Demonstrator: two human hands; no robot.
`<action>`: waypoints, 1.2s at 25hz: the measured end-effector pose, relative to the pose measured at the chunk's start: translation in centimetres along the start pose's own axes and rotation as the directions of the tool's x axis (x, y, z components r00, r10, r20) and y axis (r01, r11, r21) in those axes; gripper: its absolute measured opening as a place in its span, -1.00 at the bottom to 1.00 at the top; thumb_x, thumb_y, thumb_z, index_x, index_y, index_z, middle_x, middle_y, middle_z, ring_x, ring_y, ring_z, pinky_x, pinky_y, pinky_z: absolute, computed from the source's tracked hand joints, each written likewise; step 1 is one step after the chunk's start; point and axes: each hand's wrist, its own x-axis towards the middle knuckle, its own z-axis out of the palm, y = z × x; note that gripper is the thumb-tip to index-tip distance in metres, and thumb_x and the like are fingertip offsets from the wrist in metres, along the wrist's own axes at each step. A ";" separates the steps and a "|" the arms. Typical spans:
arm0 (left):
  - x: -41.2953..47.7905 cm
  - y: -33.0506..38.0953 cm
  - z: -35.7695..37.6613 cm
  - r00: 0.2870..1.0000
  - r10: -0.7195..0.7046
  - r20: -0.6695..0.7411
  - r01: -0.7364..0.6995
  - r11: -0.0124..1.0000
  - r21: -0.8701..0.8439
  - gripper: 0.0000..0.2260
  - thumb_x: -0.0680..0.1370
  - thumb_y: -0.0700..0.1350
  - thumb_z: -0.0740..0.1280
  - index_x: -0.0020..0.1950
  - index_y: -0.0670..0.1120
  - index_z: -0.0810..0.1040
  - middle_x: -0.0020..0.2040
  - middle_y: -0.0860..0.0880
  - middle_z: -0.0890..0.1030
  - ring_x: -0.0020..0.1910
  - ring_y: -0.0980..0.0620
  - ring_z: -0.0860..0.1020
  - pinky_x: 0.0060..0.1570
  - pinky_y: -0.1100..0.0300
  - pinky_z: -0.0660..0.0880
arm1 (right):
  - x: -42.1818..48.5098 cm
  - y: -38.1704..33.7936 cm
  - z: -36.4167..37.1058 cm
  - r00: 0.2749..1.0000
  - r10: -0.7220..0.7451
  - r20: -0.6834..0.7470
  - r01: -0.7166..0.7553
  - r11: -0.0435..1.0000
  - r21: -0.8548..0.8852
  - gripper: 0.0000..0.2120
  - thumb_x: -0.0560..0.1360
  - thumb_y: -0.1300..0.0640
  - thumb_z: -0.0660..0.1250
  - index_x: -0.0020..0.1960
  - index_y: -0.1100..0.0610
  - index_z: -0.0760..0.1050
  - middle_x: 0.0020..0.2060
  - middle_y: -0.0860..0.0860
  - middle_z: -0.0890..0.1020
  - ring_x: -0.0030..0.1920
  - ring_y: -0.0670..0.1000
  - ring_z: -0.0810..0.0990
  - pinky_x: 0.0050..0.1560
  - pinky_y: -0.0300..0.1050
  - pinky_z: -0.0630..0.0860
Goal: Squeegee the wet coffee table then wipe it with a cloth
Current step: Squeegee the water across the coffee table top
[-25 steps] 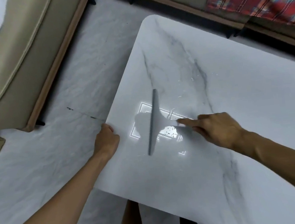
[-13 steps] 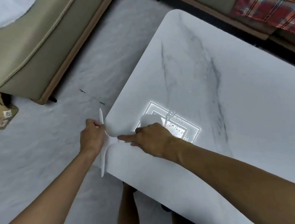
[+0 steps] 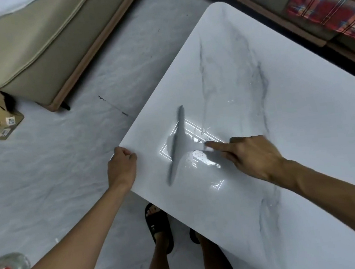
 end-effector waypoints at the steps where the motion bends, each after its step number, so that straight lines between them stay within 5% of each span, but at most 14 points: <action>1: 0.1 -0.2 -0.6 0.999 0.003 -0.047 -0.005 0.999 -0.032 -0.92 0.57 -0.11 0.21 0.00 -0.11 0.42 -0.12 -0.04 0.53 -0.14 -0.06 0.51 -0.24 0.14 0.42 | 1.6 -2.2 0.5 0.999 -0.053 0.001 0.053 0.998 0.027 -0.62 0.60 -0.16 -0.04 0.39 -0.43 0.11 -0.16 -0.09 0.58 -0.19 0.10 0.62 -0.34 -0.13 0.32; 7: 1.8 -4.1 -5.4 0.974 0.040 -0.223 -0.051 0.998 -0.043 -0.85 0.45 -0.35 0.33 -0.05 -0.14 0.50 -0.15 -0.07 0.59 -0.18 -0.02 0.53 -0.15 0.21 0.42 | 9.6 -14.8 5.2 0.941 -0.314 0.128 0.321 0.946 -0.041 -0.55 0.65 -0.01 0.06 0.47 -0.32 0.09 0.00 0.01 0.58 -0.05 0.12 0.61 -0.24 -0.10 0.34; 12: 1.2 -5.9 -5.3 0.992 0.004 -0.125 -0.019 0.993 -0.115 -0.82 0.41 -0.36 0.44 -0.11 -0.14 0.52 -0.32 0.02 0.57 -0.36 0.16 0.51 -0.35 0.37 0.38 | 5.8 -8.7 4.7 0.978 -0.194 0.076 0.200 0.977 -0.073 -0.46 0.56 0.05 0.09 0.44 -0.39 0.09 -0.08 0.00 0.55 -0.17 0.13 0.60 -0.31 -0.11 0.31; 17: 0.2 -5.2 -3.9 1.000 0.025 -0.018 -0.026 0.996 -0.082 -0.79 0.51 -0.39 0.16 -0.09 -0.10 0.47 -0.26 -0.04 0.62 -0.34 0.03 0.58 -0.46 0.32 0.39 | -0.6 -2.4 1.6 1.000 0.013 -0.029 -0.018 0.983 -0.182 -0.56 0.57 -0.05 0.14 0.40 -0.38 0.23 -0.33 -0.08 0.50 -0.42 0.10 0.54 -0.47 -0.14 0.36; 20: 0.1 -4.9 -3.9 0.999 0.027 -0.030 -0.027 1.000 -0.002 -0.82 0.57 -0.30 0.12 0.01 -0.07 0.45 -0.15 -0.05 0.62 -0.25 -0.01 0.58 -0.36 0.22 0.44 | 0.1 -4.8 1.7 0.995 -0.059 -0.078 0.044 0.983 -0.175 -0.50 0.50 0.01 0.26 0.37 -0.34 0.28 -0.35 -0.07 0.52 -0.47 0.10 0.54 -0.52 -0.15 0.32; 25: -0.1 -4.9 -3.3 0.996 0.089 0.007 -0.089 0.985 0.149 -0.78 0.52 -0.32 0.16 0.12 -0.09 0.36 -0.03 -0.08 0.50 -0.17 -0.05 0.48 -0.30 0.17 0.37 | 4.7 -12.7 5.6 0.967 -0.232 0.108 0.241 0.967 -0.086 -0.43 0.56 0.11 0.16 0.44 -0.34 0.11 -0.26 0.00 0.42 -0.32 0.12 0.49 -0.35 -0.08 0.26; 28: -0.8 -4.4 -1.3 0.983 0.110 0.145 -0.140 0.965 0.220 -0.78 0.50 -0.33 0.16 0.05 -0.06 0.30 -0.05 -0.12 0.49 -0.23 -0.01 0.44 -0.42 0.19 0.27 | 3.0 -9.5 6.2 0.982 -0.180 0.054 0.185 0.974 -0.127 -0.38 0.53 0.13 0.18 0.43 -0.37 0.07 -0.21 0.02 0.49 -0.34 0.11 0.42 -0.37 -0.09 0.26; 30: -1.5 -4.1 0.3 0.966 0.090 0.242 -0.145 0.964 0.222 -0.77 0.48 -0.33 0.16 0.07 -0.08 0.32 0.09 -0.14 0.48 -0.03 -0.06 0.49 -0.27 0.15 0.38 | -0.2 -5.6 5.8 0.993 -0.110 0.032 0.113 0.985 -0.129 -0.41 0.54 0.08 0.15 0.42 -0.41 0.06 -0.21 0.00 0.51 -0.35 0.12 0.48 -0.41 -0.11 0.27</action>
